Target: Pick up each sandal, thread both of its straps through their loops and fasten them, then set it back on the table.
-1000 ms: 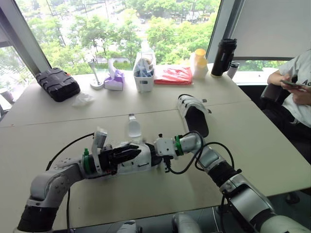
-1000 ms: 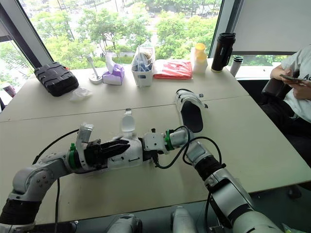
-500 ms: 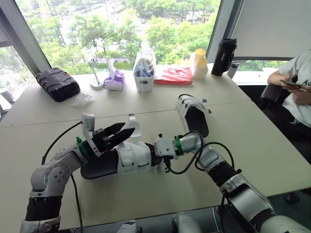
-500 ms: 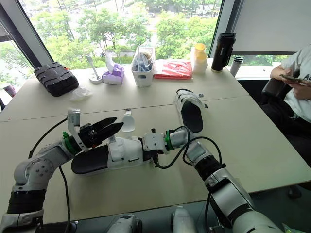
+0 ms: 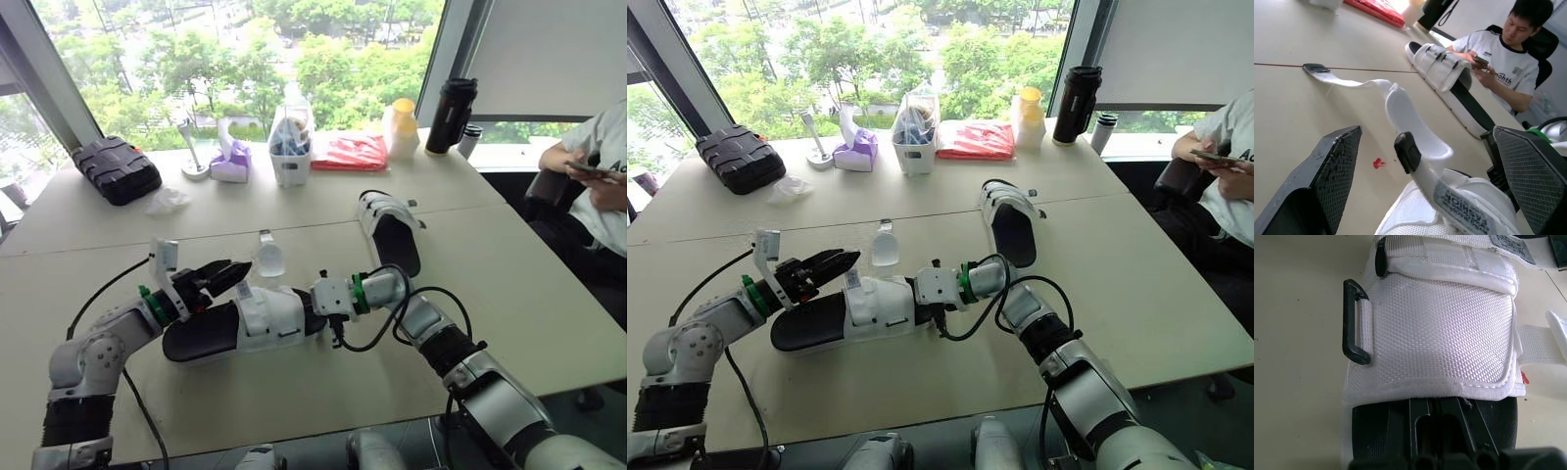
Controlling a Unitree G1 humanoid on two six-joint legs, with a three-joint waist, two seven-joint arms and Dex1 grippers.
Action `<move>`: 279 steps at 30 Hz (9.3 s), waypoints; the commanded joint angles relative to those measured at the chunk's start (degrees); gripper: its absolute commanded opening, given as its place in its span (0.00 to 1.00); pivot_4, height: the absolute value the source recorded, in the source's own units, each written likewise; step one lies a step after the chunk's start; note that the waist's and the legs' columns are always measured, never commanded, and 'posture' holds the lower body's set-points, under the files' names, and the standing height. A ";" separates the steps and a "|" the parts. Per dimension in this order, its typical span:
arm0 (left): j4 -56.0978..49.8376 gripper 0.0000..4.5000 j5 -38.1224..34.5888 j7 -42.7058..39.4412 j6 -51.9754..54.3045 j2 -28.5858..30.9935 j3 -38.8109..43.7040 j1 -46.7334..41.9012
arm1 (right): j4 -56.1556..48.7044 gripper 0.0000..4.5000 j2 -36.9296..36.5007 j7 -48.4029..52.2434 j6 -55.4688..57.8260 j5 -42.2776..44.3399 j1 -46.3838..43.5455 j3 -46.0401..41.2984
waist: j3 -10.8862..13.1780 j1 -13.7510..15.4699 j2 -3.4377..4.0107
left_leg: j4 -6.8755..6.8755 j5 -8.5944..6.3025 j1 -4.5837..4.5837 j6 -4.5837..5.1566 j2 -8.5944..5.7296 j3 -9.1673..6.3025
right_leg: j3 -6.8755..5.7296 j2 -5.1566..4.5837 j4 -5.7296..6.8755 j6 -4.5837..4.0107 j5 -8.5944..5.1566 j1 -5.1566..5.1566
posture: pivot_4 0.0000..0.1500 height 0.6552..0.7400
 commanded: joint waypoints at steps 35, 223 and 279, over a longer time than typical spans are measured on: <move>-5.68 0.02 -18.92 -10.36 10.57 0.30 6.69 -5.39 | 3.44 0.00 -0.37 -0.34 0.66 -3.93 0.81 2.09 | 0.01 -0.02 -0.03 | 0.00 0.01 -0.02 -0.02 0.00 -0.04 | -0.02 0.00 0.00 0.00 0.00 0.00 | 1.00 1.00; -8.38 0.01 23.87 -42.43 -30.63 1.94 -16.15 -7.45 | 3.42 0.00 -1.04 -1.96 -0.32 -5.14 0.96 3.10 | -0.14 0.12 -0.24 | -0.61 0.21 0.46 -0.37 0.02 0.05 | 0.13 -0.01 -0.11 -0.21 -0.13 0.22 | 1.00 1.00; -22.28 1.00 4.99 -2.34 0.84 -0.58 -22.10 17.52 | 0.18 0.00 -2.99 -0.63 0.67 -5.35 2.36 3.61 | -0.11 0.71 -0.10 | -0.61 0.11 0.51 -0.16 0.02 -0.07 | 0.02 -0.13 -0.12 -0.11 -0.49 0.39 | 1.00 1.00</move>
